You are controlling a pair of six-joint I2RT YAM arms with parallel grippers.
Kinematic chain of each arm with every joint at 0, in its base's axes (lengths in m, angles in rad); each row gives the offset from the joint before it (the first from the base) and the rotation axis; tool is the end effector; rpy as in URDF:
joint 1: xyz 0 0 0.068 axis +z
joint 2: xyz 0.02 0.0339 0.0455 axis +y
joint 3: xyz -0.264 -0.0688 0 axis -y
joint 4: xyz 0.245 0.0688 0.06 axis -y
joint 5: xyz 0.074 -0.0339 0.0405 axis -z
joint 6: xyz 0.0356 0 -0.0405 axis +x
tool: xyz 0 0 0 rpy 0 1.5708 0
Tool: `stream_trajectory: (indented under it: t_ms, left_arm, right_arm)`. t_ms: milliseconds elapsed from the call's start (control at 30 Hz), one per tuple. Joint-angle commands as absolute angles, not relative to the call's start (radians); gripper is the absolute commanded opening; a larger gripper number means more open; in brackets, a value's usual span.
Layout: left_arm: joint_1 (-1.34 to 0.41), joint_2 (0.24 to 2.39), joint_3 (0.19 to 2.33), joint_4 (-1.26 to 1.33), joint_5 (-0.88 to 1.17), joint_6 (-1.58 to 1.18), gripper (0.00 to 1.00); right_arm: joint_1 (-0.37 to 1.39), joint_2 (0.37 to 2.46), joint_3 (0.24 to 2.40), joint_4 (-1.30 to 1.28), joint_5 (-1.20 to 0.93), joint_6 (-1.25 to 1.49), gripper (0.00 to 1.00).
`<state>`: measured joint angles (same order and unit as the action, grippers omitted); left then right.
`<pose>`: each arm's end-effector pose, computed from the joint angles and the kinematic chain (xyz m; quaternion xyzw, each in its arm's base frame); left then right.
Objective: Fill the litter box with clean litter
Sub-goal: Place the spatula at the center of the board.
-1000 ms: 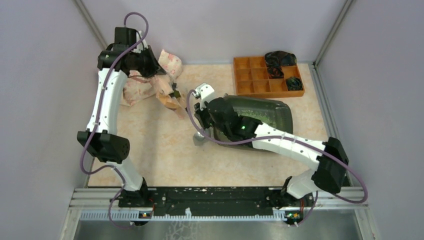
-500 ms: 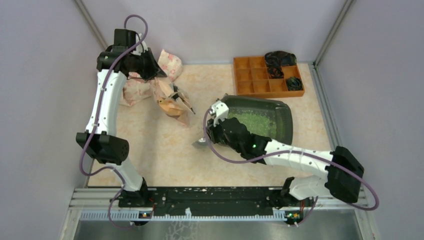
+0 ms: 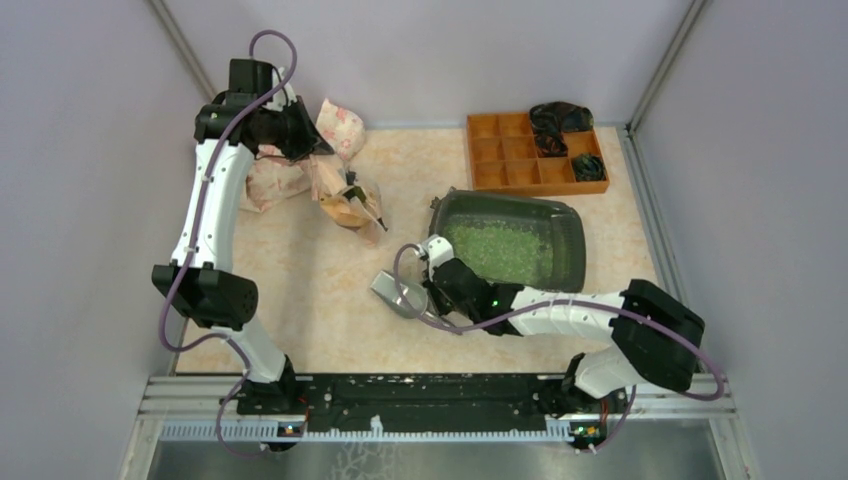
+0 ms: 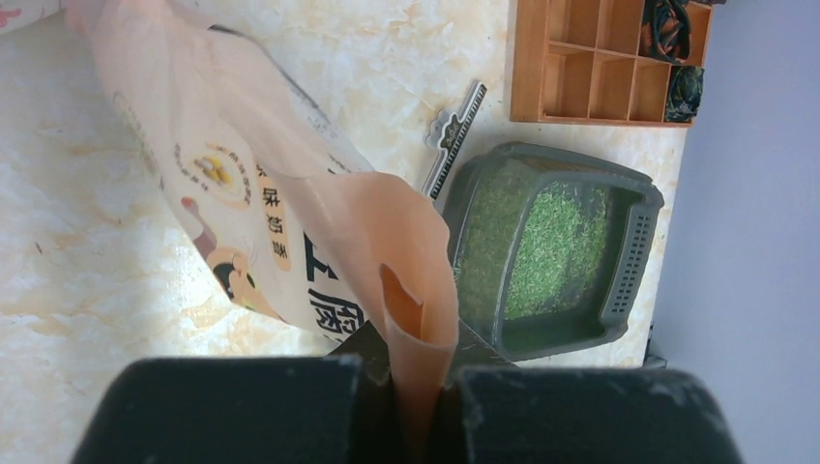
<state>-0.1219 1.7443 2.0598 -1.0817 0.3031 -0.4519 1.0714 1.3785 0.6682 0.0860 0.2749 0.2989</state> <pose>0.3537 -0.0540 0.4317 -0.0911 0.9070 -0.2428 0.3319 0.1437 0.2432 0.1951 -0.2743 0.8403 0.1913 0.4268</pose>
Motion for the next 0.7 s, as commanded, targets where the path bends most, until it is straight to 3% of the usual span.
stream_trajectory:
  t_ms: [0, 67, 367, 667]
  left_arm:
    - [-0.121, 1.667, 2.068, -1.011, 0.32, -0.451, 0.0]
    - [-0.121, 1.666, 2.066, -1.011, 0.319, -0.451, 0.0]
    - [-0.121, 1.659, 2.066, -1.012, 0.327, -0.456, 0.0]
    - [-0.121, 1.648, 2.066, -1.016, 0.335, -0.459, 0.0]
  right_arm:
    - [1.081, 1.357, 0.747, 0.09, 0.269, 0.32, 0.0]
    - [1.082, 1.341, 0.799, 0.045, 0.268, 0.304, 0.02]
    - [1.068, 1.4, 1.097, -0.06, 0.249, 0.153, 0.54]
    - [0.956, 1.561, 1.29, -0.053, 0.073, 0.113, 0.56]
